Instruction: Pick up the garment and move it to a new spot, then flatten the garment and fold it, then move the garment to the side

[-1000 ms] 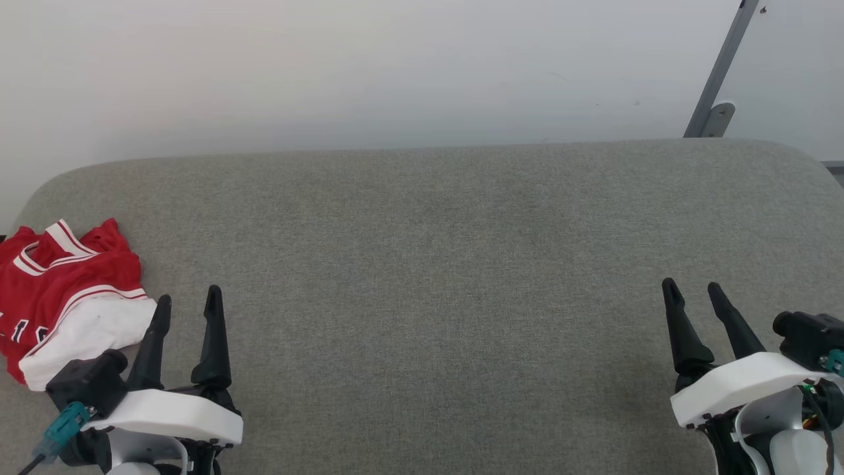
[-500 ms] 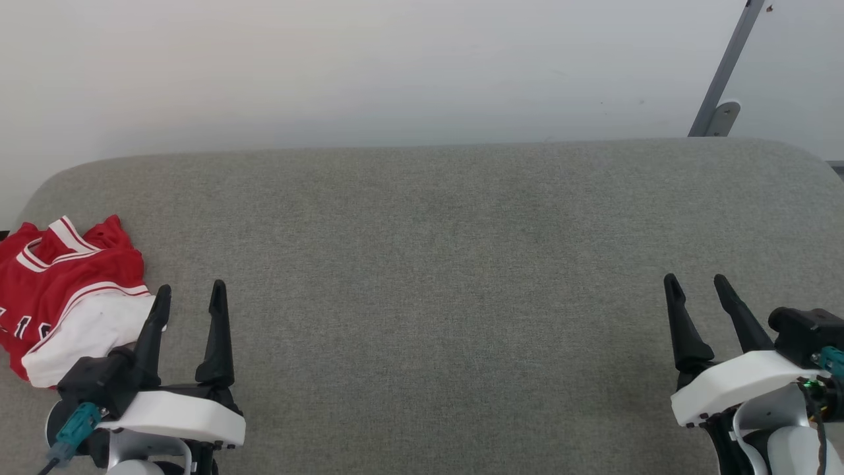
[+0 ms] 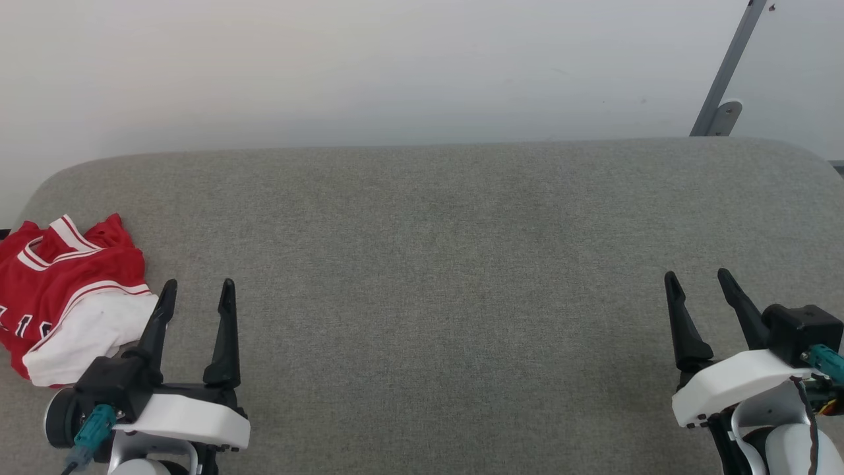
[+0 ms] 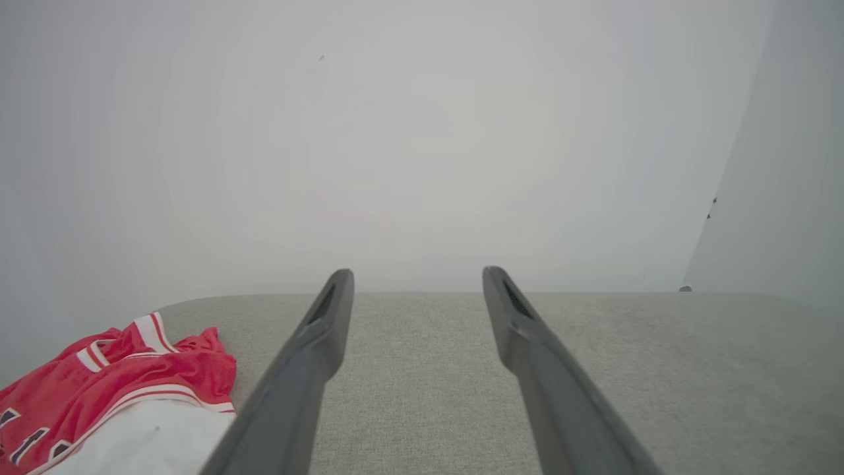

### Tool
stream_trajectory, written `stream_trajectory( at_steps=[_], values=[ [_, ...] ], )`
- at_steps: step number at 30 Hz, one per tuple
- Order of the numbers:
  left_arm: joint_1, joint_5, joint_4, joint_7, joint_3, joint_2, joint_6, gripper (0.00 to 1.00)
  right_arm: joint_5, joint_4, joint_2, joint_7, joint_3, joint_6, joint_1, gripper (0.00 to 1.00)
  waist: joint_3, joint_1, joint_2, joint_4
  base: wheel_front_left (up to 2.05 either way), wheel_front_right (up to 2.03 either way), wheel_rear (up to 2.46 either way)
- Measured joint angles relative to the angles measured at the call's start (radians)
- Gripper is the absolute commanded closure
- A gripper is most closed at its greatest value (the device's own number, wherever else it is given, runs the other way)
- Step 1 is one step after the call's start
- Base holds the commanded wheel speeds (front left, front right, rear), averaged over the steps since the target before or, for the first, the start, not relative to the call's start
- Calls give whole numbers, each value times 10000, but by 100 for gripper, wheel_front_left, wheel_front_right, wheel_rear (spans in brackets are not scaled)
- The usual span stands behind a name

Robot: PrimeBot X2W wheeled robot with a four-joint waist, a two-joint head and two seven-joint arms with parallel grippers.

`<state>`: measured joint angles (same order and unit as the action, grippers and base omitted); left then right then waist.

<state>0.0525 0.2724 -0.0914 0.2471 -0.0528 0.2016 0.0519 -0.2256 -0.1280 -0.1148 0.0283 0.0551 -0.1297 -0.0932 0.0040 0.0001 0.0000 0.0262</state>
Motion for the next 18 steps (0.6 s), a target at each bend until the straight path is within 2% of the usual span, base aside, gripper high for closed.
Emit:
stream_trajectory(
  at_steps=[9, 18],
  values=[
    [20, -508, 21, 132, -61, 38, 23, 0, 533, 86, -35, 71, 2, -10, -39, 0, 1, 0, 0, 18, 0, 0, 0],
    [21, -447, 17, 132, -4, -36, 88, 0, 529, 84, -67, 107, -25, -10, -43, 0, -38, 0, 0, 24, 0, 0, 0]
  ],
)
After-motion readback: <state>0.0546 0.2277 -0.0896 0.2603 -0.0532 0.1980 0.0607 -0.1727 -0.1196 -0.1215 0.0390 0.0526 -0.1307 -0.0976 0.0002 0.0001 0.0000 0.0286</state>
